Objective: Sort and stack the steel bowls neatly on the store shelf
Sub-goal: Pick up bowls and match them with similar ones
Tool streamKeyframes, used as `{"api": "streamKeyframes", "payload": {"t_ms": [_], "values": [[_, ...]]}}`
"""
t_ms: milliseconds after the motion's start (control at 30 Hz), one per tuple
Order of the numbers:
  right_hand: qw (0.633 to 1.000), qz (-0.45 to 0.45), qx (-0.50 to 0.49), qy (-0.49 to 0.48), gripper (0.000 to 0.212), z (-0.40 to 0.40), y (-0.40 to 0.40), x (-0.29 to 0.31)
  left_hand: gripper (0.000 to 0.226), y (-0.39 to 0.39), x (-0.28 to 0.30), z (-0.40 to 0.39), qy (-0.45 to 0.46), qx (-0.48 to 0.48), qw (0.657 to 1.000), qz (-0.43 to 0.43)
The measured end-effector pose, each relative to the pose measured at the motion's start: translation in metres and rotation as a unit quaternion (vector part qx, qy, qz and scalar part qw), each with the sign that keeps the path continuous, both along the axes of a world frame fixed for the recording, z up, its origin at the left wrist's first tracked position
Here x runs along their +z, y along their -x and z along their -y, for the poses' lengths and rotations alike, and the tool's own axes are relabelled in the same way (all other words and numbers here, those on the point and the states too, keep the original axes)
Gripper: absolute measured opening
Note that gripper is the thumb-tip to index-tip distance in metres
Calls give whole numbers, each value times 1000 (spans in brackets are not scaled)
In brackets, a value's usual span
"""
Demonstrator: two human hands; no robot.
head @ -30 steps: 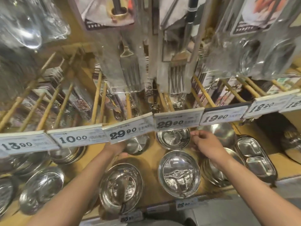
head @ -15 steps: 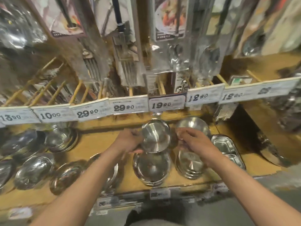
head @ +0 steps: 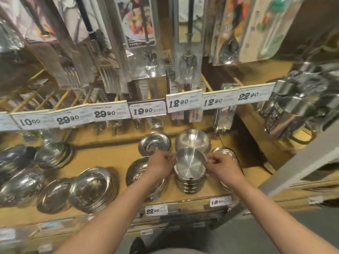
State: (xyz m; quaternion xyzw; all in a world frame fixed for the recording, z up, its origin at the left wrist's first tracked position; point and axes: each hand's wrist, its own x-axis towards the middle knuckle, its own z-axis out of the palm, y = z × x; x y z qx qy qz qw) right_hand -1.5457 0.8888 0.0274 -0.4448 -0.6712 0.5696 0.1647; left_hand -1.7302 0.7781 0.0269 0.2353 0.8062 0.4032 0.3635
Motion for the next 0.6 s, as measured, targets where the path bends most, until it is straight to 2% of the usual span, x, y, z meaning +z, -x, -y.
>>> {"api": "streamKeyframes", "payload": {"t_ms": [267,467,600], "values": [[1000,13,-1,13,22,-7,7,-11,13,-2,-2,2,5,-6,1000,-25],[1000,20,7,20,22,-10,6,-14,14,2,-5,2,8,0,1000,-11],[997,53,-24,-57,15,-11,2,-3,18,23,1,12,-23,21,999,-4]]}}
